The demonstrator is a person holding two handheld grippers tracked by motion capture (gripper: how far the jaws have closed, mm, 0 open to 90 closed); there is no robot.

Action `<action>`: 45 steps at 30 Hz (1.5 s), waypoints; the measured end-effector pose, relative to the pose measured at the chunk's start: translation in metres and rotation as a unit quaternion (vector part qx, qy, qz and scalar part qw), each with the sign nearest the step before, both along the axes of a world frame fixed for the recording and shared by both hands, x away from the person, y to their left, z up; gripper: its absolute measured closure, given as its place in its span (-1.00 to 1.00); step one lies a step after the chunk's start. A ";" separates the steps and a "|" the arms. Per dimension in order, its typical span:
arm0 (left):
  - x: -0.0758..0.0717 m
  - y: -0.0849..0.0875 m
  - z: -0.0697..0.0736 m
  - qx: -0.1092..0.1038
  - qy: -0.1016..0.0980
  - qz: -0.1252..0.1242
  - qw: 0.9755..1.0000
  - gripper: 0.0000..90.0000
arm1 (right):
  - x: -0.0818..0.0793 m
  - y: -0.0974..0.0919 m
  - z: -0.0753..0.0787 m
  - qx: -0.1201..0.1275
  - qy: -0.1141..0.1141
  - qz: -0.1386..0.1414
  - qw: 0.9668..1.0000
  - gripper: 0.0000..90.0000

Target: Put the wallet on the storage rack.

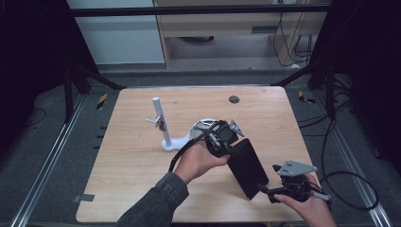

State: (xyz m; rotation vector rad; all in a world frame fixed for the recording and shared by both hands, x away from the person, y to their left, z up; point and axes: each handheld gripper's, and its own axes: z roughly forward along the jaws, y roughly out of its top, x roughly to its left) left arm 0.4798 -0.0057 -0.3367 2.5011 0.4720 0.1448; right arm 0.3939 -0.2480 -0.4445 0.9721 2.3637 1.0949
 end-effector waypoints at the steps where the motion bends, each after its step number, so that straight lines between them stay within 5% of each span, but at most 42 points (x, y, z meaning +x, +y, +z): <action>1: -0.001 0.001 0.001 0.001 -0.001 -0.001 1.000 0.96 | 0.001 0.002 0.002 0.000 -0.001 0.005 1.000 -0.67; 20: -0.002 0.013 0.019 0.021 -0.018 -0.019 0.999 0.96 | 0.026 0.034 0.019 0.008 -0.001 0.076 0.997 -0.71; 45: -0.003 0.014 0.030 0.030 -0.029 -0.039 0.998 0.97 | 0.038 0.052 0.019 0.025 0.008 0.109 0.994 -0.68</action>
